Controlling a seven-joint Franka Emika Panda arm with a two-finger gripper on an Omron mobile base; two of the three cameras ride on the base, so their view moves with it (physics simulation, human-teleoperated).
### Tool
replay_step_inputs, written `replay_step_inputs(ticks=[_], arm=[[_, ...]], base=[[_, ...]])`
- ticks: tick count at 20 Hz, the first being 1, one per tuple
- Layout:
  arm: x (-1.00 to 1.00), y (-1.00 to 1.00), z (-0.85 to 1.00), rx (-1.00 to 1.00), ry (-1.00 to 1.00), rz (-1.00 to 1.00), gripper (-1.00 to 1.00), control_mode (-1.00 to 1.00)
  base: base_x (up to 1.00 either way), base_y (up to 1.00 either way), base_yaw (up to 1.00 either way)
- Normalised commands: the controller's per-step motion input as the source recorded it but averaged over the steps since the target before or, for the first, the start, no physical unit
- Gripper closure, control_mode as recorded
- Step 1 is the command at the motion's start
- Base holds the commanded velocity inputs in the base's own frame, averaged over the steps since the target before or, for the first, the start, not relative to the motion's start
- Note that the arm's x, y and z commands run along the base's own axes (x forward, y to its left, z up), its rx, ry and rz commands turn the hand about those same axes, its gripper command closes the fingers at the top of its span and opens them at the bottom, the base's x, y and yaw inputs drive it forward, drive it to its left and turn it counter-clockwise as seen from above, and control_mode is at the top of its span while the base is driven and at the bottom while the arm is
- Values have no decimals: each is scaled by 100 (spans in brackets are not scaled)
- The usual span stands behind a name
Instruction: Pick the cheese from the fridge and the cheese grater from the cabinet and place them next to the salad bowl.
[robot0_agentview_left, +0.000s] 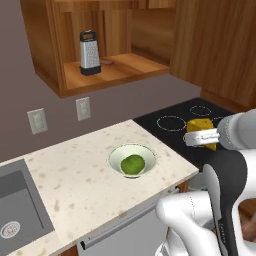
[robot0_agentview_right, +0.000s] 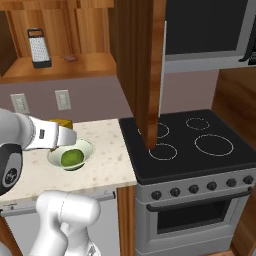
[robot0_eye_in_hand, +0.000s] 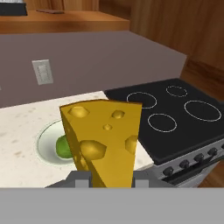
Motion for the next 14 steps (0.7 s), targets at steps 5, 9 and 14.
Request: replay_step_inputs(ticks=[5,9,14], arm=[[0,60,0,-5,0,5,100,-100],[4,55,-21,-4,6,7,100,-100],[18,25,-46,-9,16,0,100,-100]], base=[[0,40,3],[0,0,0],[0,0,0]])
